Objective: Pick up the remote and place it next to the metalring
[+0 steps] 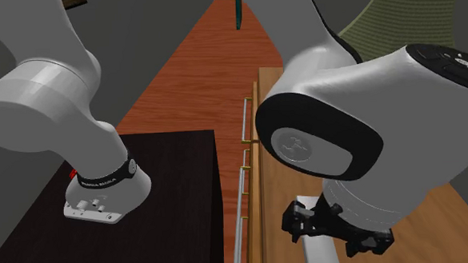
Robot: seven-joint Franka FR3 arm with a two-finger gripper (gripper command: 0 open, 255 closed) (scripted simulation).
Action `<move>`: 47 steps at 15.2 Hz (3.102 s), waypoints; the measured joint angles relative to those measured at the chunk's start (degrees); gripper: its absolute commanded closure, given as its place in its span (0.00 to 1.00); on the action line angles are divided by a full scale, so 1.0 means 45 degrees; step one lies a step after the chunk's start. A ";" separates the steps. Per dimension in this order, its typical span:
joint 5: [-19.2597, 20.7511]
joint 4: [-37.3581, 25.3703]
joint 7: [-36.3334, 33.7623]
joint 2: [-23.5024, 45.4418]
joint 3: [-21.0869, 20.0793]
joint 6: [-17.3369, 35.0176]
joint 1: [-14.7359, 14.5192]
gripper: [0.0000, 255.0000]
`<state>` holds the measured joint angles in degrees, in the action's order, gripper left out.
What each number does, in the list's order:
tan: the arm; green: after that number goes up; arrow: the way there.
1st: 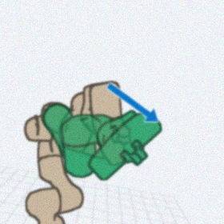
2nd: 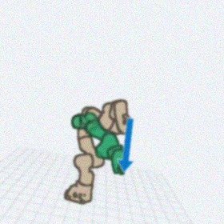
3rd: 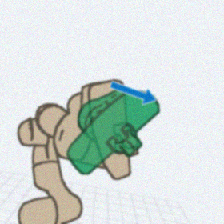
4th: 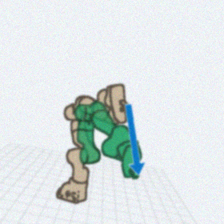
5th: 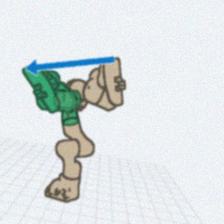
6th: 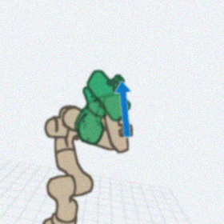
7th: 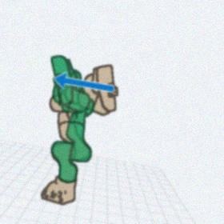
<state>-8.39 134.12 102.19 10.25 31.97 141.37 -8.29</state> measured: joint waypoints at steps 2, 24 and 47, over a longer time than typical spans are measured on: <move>-0.0326 0.0003 0.0222 0.0353 -0.0125 0.0293 0.0079 0.00; 0.0213 -0.0014 -0.0160 -0.0237 0.0076 -0.0201 -0.0069 1.00; 0.2624 -0.0030 -0.3500 -0.3486 -0.0591 -0.2968 -0.1041 1.00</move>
<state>3.41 133.98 86.44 -5.44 29.31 128.01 -12.97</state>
